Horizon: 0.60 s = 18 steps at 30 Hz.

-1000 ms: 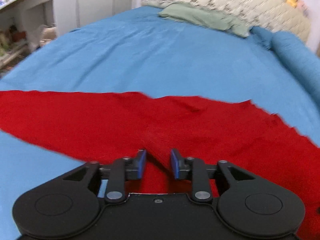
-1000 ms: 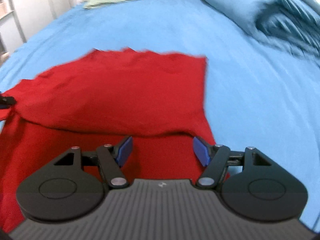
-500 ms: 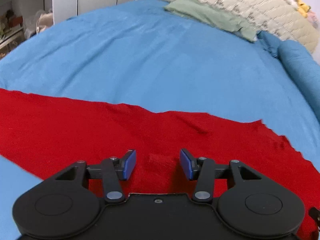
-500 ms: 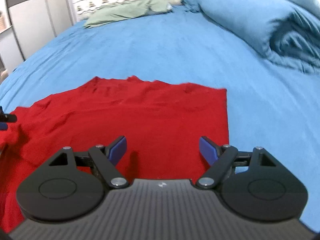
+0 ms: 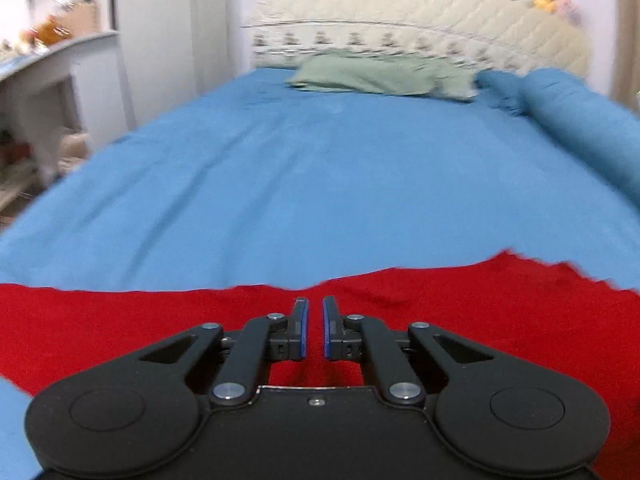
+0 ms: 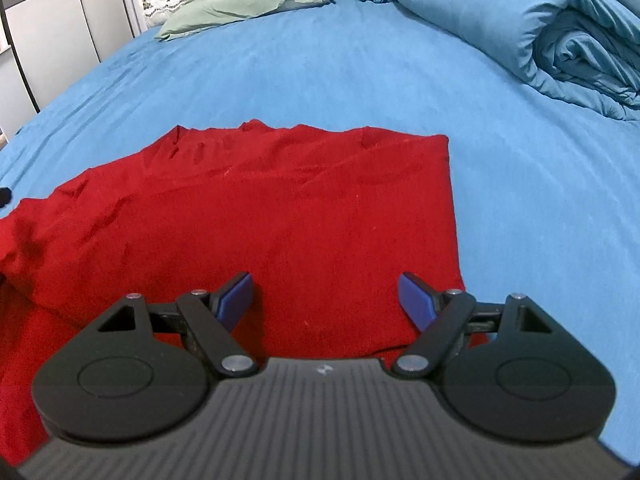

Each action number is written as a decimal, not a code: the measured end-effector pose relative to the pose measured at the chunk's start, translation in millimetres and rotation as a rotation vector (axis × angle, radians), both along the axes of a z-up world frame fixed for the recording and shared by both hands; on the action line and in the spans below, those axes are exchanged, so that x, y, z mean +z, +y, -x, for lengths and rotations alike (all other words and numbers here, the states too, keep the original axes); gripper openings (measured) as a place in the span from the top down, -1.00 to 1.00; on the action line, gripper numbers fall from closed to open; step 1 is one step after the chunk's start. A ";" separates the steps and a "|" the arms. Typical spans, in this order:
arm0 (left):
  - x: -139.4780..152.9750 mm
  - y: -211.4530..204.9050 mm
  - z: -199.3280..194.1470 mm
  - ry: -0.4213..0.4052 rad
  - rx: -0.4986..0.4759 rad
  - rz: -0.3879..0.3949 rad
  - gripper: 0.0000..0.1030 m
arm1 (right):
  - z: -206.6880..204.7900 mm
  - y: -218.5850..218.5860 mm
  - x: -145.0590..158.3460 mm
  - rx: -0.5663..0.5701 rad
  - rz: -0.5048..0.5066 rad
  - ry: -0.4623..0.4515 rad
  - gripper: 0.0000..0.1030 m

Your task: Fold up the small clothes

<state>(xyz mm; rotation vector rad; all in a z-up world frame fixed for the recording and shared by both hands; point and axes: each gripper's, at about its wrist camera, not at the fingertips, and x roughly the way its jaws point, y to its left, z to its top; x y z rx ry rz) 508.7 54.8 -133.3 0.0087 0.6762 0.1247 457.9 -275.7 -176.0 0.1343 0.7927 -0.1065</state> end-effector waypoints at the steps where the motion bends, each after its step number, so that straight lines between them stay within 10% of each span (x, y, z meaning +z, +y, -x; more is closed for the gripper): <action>1: -4.1 3.8 -0.6 0.006 0.023 -0.014 0.75 | -0.6 0.4 -0.4 0.002 0.002 -0.001 -0.85; 4: -18.0 16.0 -7.5 0.078 0.073 -0.023 0.28 | -1.7 0.1 -0.1 0.004 0.002 -0.005 -0.85; 10: -6.6 14.1 -2.1 0.054 -0.030 0.107 -0.02 | -0.7 2.5 2.5 0.030 0.002 -0.031 -0.85; 18: -29.0 -23.9 0.1 0.151 -0.184 0.077 -0.06 | 5.4 -3.5 -3.1 -0.059 0.053 0.006 -0.90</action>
